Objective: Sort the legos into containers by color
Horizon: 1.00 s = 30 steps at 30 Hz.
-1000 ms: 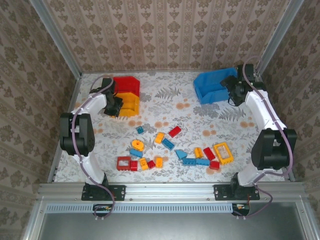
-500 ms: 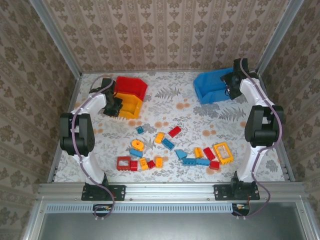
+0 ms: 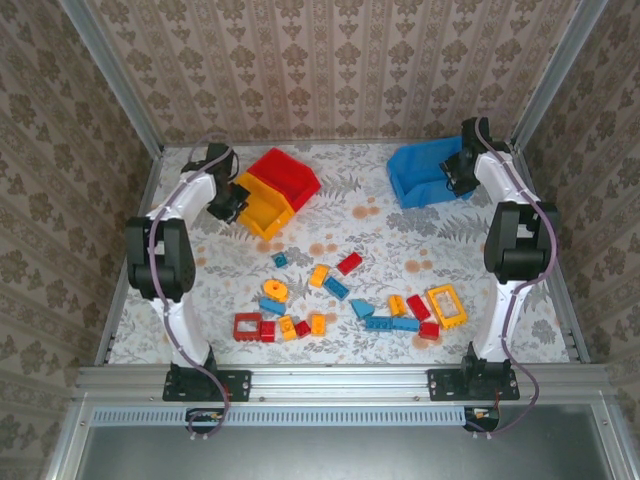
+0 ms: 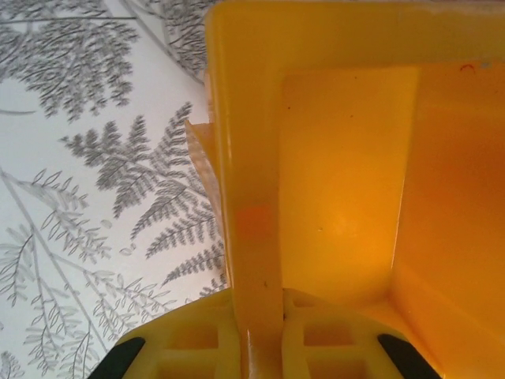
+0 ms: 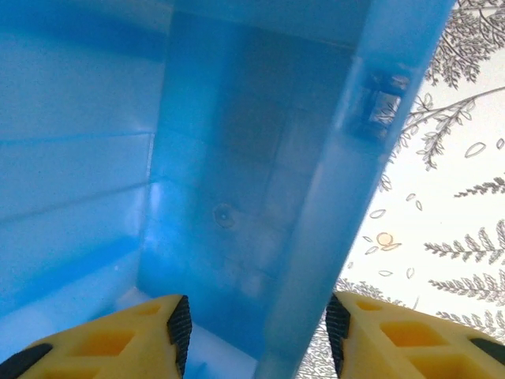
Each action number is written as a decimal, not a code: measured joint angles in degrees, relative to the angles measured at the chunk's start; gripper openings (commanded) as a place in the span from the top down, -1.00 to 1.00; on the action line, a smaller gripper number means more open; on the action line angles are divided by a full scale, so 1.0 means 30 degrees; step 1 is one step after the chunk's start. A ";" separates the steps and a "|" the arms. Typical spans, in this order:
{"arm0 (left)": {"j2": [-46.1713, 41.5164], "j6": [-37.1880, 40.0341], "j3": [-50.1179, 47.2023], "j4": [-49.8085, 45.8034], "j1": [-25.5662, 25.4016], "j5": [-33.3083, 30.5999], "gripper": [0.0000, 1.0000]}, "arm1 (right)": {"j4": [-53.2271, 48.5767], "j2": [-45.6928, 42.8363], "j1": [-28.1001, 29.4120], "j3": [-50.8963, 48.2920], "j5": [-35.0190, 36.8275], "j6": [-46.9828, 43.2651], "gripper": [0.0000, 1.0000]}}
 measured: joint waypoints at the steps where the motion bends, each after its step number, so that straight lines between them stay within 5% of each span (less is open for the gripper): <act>1: 0.0270 0.0364 0.0262 -0.0058 -0.0051 0.0044 0.92 | -0.0080 0.0051 0.0000 0.0000 0.0000 -0.0073 0.12; 12: 0.2943 0.5690 0.4044 -0.1770 -0.0678 0.0692 1.00 | -0.1741 0.0597 0.0138 0.1071 0.0277 -0.4080 0.80; 22: 0.3774 1.1519 0.5668 -0.3402 -0.0845 0.1333 1.00 | -0.2055 0.0590 0.0408 0.1253 -0.1071 -1.3187 0.89; 30: 0.4029 1.4222 0.6258 -0.4422 -0.1377 0.1413 1.00 | -0.2484 0.0576 0.1115 0.1690 -0.3067 -1.7544 0.90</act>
